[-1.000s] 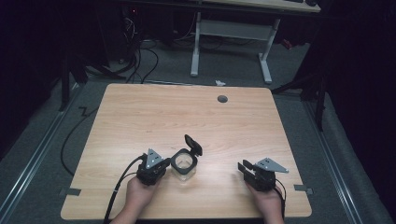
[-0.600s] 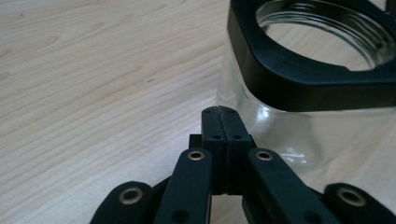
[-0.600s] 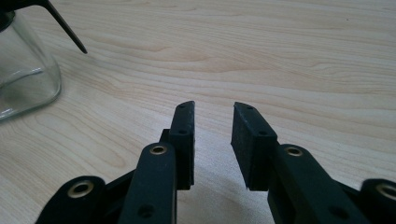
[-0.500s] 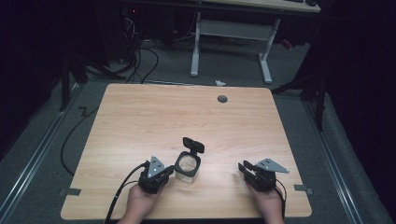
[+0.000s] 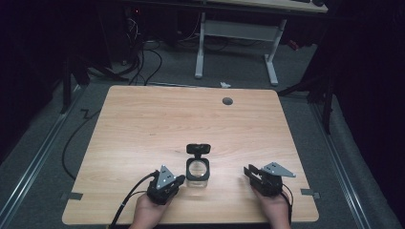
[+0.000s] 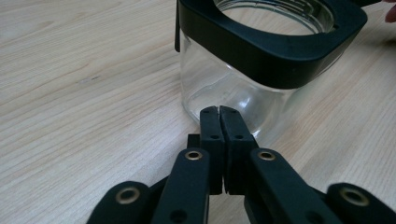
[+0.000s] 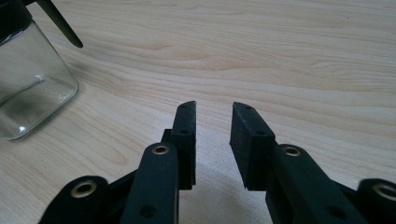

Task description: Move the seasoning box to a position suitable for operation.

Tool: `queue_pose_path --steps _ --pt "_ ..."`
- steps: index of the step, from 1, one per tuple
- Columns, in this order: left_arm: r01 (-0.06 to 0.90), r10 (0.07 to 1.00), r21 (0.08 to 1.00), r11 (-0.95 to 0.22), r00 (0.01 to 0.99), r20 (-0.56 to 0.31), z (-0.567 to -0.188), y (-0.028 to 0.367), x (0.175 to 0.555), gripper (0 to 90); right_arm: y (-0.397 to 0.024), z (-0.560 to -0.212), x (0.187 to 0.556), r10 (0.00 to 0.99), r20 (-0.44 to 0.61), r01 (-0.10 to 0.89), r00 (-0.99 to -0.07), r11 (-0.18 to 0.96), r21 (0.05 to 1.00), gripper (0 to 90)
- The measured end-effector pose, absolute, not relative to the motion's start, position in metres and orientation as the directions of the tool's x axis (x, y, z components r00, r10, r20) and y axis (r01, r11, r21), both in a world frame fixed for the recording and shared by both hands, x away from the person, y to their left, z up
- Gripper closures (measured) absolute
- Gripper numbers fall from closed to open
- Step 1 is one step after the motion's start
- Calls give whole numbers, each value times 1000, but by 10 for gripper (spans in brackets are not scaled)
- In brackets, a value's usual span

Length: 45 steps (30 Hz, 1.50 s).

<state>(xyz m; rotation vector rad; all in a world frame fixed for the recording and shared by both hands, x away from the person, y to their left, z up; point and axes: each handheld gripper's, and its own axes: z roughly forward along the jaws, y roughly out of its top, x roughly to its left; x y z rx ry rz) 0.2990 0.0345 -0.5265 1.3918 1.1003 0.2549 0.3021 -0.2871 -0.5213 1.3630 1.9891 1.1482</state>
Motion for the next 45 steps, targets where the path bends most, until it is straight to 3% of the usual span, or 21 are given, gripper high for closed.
queue_pose_path --steps 6,9,10,31,45 --pt "429 708 867 253 529 -468 -523 43 284 854 -285 -521 301 914 78 518 -399 155 841 764" --pt "427 712 869 253 526 -465 -524 42 278 881 -280 -518 300 908 62 500 -414 170 849 838" --pt "425 709 868 258 527 -469 -525 42 277 892 -273 -515 300 901 63 489 -428 173 855 900" --pt "453 656 851 265 562 -503 -529 20 274 900 -205 -454 352 850 57 370 -523 167 914 900" --pt "449 654 855 259 570 -497 -531 18 274 899 -181 -436 358 816 78 330 -573 143 933 900"
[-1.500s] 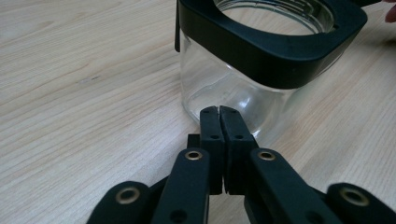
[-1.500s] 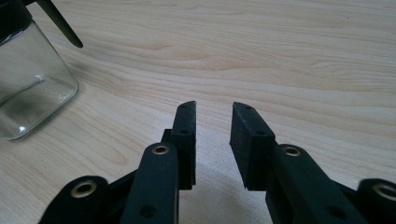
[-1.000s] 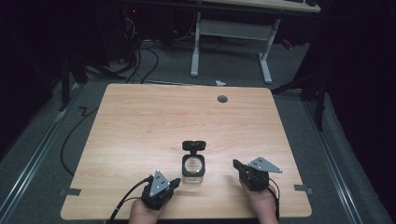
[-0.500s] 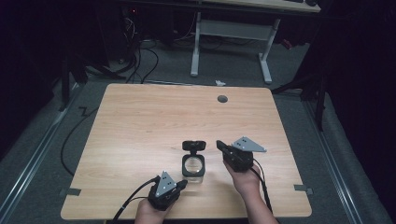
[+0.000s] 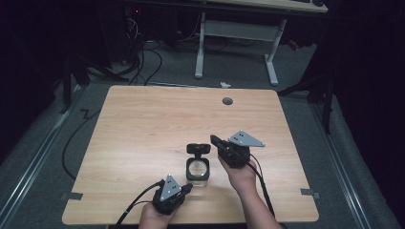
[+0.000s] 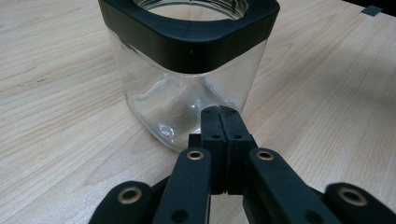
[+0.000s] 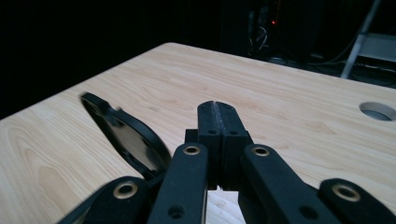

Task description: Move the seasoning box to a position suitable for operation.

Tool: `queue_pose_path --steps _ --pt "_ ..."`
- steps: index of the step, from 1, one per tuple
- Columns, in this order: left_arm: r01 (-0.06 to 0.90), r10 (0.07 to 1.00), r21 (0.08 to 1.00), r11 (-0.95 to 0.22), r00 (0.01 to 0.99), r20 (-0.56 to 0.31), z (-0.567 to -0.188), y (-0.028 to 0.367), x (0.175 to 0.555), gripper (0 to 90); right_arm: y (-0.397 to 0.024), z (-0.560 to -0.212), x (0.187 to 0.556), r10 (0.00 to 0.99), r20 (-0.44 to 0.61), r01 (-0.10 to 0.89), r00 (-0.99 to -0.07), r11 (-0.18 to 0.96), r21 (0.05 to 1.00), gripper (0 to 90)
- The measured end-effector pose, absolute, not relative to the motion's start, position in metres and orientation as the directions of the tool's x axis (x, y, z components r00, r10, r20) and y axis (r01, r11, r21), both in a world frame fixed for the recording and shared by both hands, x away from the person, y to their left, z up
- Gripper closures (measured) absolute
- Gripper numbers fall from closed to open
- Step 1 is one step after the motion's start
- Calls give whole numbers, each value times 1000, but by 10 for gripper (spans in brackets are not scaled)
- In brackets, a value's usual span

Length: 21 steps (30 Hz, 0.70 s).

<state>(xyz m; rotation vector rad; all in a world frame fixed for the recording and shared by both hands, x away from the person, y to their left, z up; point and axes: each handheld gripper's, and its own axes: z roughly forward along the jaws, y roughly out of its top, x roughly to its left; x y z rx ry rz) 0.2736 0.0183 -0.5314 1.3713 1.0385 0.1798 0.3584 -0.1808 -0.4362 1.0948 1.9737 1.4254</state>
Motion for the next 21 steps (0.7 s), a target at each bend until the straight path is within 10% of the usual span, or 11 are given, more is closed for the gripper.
queue_pose_path --steps 21 --pt "451 648 853 262 573 -502 -531 18 274 899 -175 -448 333 784 81 339 -616 171 925 900"
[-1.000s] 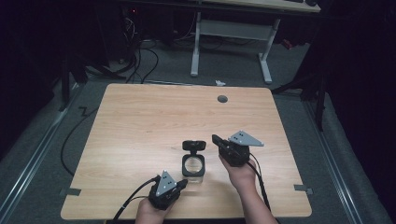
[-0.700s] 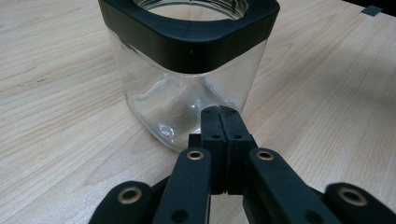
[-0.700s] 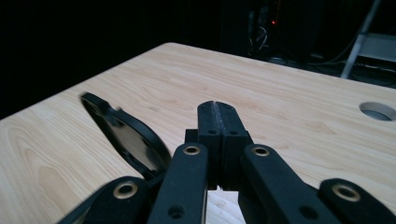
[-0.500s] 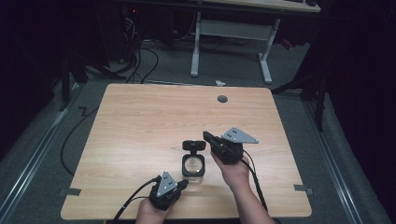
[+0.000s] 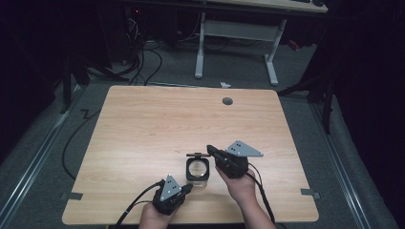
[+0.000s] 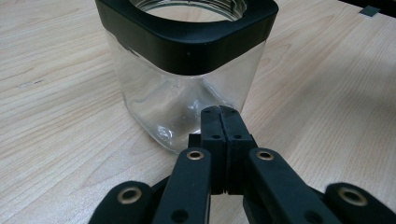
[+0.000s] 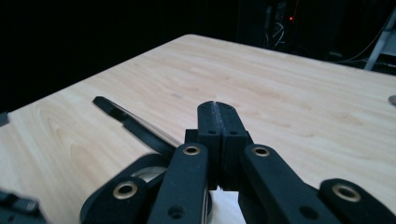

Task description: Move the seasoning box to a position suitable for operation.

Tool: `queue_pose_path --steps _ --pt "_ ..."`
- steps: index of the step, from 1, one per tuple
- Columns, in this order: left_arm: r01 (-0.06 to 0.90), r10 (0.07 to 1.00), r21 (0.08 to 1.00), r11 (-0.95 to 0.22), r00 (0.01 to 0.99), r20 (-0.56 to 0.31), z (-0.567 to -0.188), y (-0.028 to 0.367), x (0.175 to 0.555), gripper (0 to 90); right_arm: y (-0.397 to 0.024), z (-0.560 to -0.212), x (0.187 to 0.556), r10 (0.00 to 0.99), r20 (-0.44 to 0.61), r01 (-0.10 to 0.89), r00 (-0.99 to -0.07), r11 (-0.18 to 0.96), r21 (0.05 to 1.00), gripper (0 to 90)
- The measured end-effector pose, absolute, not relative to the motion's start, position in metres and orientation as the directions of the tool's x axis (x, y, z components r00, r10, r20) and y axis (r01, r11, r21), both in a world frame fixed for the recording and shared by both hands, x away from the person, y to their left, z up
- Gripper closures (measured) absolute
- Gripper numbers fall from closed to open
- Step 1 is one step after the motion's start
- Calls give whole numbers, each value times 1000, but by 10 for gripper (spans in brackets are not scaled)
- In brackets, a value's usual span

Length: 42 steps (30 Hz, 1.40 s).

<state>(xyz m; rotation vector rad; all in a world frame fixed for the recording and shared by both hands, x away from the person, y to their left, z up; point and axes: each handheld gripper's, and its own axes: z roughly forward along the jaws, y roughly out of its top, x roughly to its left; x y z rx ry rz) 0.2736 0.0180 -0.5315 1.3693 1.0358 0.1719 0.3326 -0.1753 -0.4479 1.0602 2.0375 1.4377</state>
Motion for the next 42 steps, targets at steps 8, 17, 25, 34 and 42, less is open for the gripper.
queue_pose_path --steps 8,17,25,34,42 --pt "448 650 854 262 572 -500 -531 18 274 899 -176 -472 311 772 88 365 -630 194 910 896" --pt "449 648 852 268 571 -505 -530 20 274 899 -188 -471 308 791 75 357 -608 187 915 886" --pt "438 647 856 276 574 -502 -526 27 271 882 -206 -470 310 820 68 368 -568 179 912 880" --pt "419 678 863 284 549 -489 -524 51 273 852 -221 -473 316 847 88 390 -524 147 909 871" --pt "386 710 860 334 496 -499 -517 73 288 825 -232 -476 314 860 81 400 -503 149 904 857"
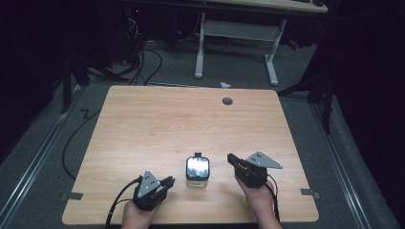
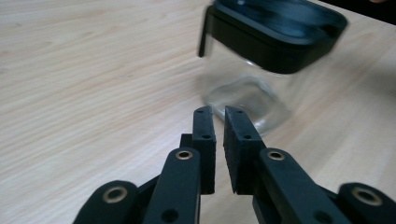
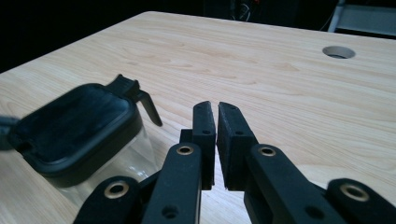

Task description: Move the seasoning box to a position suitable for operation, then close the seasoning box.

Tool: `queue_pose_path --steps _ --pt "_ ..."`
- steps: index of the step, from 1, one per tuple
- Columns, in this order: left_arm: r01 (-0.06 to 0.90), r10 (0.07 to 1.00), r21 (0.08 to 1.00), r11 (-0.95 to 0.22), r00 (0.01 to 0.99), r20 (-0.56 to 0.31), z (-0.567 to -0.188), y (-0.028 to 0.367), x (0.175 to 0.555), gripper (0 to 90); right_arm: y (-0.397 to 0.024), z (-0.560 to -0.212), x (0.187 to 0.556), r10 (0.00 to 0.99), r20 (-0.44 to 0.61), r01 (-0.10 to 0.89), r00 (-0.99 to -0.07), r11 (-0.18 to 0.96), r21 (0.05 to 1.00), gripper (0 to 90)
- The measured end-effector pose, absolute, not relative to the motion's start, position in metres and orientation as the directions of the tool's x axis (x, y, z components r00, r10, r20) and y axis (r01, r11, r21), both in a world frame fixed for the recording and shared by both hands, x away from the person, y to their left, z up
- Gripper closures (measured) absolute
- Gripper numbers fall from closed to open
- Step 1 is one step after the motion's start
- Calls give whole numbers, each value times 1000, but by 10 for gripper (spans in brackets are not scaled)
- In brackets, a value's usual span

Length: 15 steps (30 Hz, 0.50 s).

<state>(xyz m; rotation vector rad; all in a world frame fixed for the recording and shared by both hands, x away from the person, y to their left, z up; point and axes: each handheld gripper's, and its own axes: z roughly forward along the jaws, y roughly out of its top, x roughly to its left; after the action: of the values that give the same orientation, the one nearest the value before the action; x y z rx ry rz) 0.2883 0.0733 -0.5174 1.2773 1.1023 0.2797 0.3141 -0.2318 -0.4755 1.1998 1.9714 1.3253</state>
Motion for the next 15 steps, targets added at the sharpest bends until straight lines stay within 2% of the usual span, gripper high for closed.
queue_pose_path --steps 15 --pt "328 792 874 358 389 -470 -508 117 336 737 -278 -497 313 910 104 443 -400 94 891 793"
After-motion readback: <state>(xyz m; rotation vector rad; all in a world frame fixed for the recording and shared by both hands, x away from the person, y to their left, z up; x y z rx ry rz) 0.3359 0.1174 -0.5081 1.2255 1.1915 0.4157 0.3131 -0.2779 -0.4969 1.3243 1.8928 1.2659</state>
